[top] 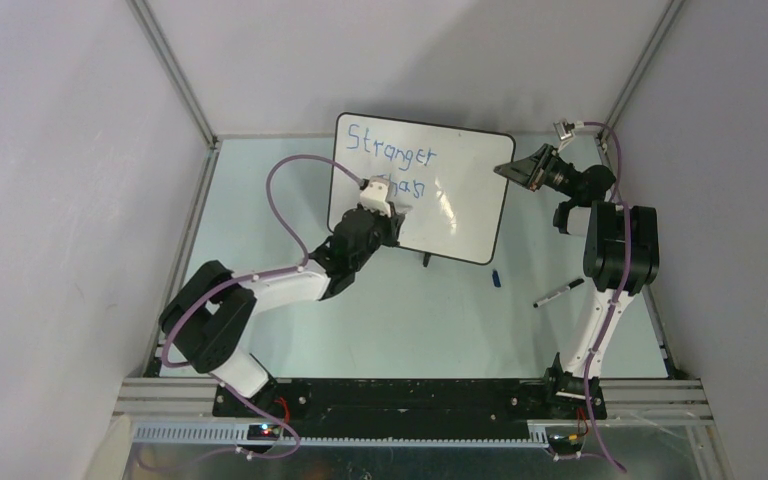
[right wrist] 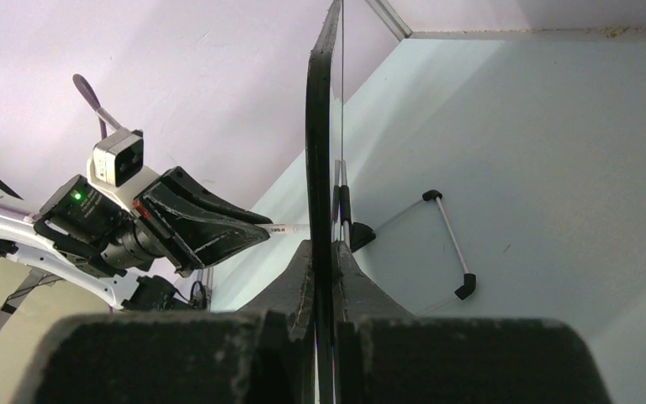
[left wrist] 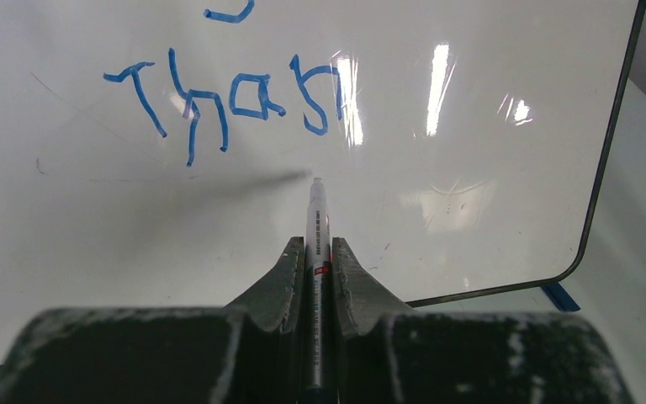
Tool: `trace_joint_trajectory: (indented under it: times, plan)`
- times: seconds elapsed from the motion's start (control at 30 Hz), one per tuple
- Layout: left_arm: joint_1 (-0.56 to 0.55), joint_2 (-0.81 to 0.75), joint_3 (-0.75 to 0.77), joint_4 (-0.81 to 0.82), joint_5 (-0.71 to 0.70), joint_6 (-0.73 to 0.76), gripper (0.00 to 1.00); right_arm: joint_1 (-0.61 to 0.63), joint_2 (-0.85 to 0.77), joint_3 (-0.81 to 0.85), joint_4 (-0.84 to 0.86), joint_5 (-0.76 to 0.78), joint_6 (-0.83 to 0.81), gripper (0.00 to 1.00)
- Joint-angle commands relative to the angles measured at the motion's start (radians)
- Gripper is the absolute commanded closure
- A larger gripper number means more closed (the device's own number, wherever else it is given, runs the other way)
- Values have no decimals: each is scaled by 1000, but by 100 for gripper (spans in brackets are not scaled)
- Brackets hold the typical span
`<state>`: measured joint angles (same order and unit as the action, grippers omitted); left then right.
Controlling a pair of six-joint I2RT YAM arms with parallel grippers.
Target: Write a sentence on the whiteboard
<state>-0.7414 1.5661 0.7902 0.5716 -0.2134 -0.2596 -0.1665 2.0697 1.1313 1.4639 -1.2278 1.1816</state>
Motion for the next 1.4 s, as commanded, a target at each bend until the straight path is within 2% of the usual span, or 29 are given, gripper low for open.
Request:
trace_joint_trajectory:
  times: [0.0, 0.77, 1.37]
  plan:
    - [-5, 10, 52, -5, -34, 36, 100, -2, -79, 6, 41, 17, 57, 100]
    - [-4, 39, 108, -59, -43, 61, 100, -4, -80, 6, 41, 16, 55, 100]
    - [-4, 15, 56, -51, -5, 42, 100, -6, -80, 6, 42, 13, 59, 100]
